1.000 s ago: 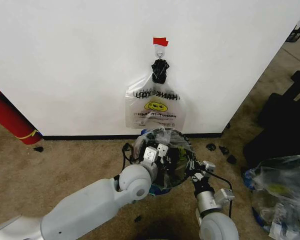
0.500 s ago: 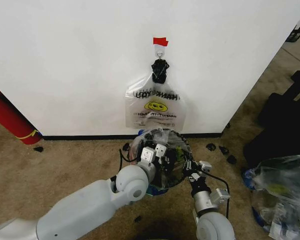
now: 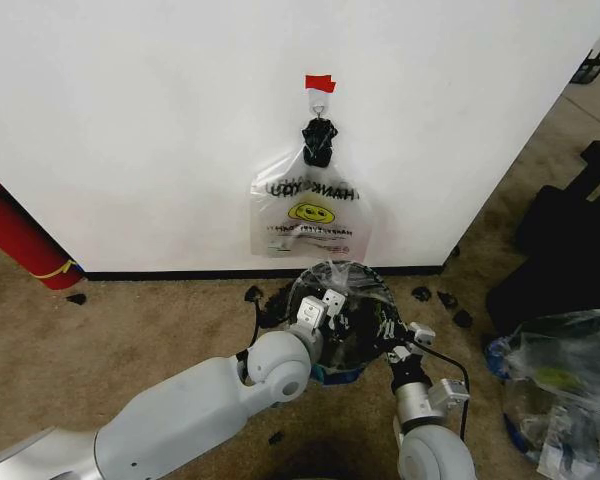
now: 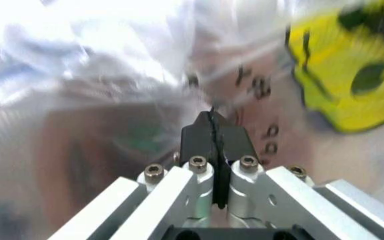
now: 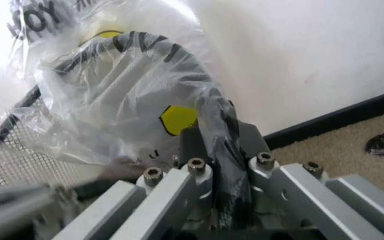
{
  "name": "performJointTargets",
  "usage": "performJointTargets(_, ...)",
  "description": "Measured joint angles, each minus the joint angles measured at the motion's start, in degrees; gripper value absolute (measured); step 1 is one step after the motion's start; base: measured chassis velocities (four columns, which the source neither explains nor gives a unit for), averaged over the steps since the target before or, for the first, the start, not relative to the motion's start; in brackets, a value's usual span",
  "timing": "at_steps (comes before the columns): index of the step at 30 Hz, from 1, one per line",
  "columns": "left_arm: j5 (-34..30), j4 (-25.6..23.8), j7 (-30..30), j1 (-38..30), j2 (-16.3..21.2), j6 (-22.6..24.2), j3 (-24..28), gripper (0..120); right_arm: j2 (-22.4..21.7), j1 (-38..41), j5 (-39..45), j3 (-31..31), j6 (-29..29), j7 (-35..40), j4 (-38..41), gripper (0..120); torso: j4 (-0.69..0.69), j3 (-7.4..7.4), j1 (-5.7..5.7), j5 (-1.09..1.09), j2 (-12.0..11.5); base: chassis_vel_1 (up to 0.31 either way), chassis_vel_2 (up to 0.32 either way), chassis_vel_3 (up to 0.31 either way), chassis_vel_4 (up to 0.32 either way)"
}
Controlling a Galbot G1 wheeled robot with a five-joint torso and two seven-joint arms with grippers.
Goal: Pick up the garbage bag from the wall and place it over the trash bin.
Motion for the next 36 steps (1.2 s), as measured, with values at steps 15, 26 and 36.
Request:
performJointTargets(15, 3.4, 4.7, -3.1, -1.5, -4.6, -1.9, -0.2, 0, 0.6, 0.3, 0.0, -0.3, -0.2, 0.2, -0.5, 0, -0.02, 0.00, 0.00, 0.01, 0.0, 0.000, 0.000, 0.000, 0.000)
performJointTargets(26, 6.2, 15.9, -3.1, -2.9, -8.6, -3.0, 0.8, 0, -0.3, -1.4, 0.3, 0.4, 0.0, -0.5, 1.8, 0, -0.01, 0.00, 0.00, 0.01, 0.0, 0.000, 0.000, 0.000, 0.000)
performJointTargets(36, 2.9, 12.2, 0.1, -1.8, -6.6, -5.7, 0.6, 0, -0.9, -1.5, -0.3, 0.5, 0.8, -1.2, 1.3, 0, -0.02, 0.00, 0.00, 0.00, 0.0, 0.000, 0.000, 0.000, 0.000)
